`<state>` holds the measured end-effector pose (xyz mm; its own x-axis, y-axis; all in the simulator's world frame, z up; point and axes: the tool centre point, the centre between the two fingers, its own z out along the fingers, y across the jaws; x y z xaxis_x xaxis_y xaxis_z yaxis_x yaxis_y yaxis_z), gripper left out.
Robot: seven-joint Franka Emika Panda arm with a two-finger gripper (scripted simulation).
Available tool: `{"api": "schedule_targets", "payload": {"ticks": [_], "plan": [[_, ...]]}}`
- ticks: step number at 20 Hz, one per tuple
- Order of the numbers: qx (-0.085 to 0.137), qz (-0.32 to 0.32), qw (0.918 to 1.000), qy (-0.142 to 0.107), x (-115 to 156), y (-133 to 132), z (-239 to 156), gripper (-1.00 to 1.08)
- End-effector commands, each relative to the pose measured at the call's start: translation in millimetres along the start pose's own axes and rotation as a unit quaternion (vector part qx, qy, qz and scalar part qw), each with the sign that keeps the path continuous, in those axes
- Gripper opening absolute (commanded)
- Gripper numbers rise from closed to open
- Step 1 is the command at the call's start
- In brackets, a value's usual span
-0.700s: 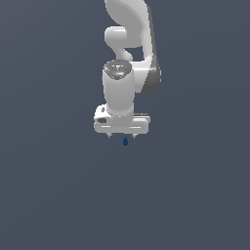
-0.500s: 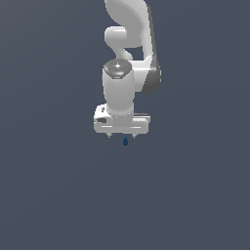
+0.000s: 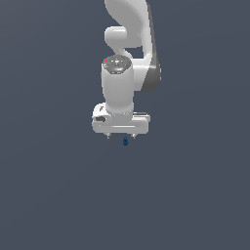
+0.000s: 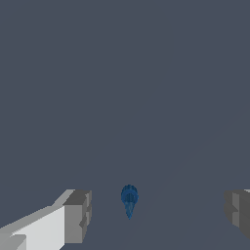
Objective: Pick up the object and move it to a goal position.
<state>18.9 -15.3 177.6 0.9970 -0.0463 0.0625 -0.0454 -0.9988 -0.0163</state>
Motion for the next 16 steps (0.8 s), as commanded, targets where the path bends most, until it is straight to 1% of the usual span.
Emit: {"api": "schedule_targets", "payload": {"ticks": [1,7,16], "plan": [[0.0,0.0,1.0,-0.001,-2.1,-0.6,2.8,1.0],[-0.002,0.003,1.0,-0.008,-18.1,-3.9,22.5,1.0],[-0.007,0.008,0.9996,-0.026,-62.2,-10.8,67.3,1.0]]}}
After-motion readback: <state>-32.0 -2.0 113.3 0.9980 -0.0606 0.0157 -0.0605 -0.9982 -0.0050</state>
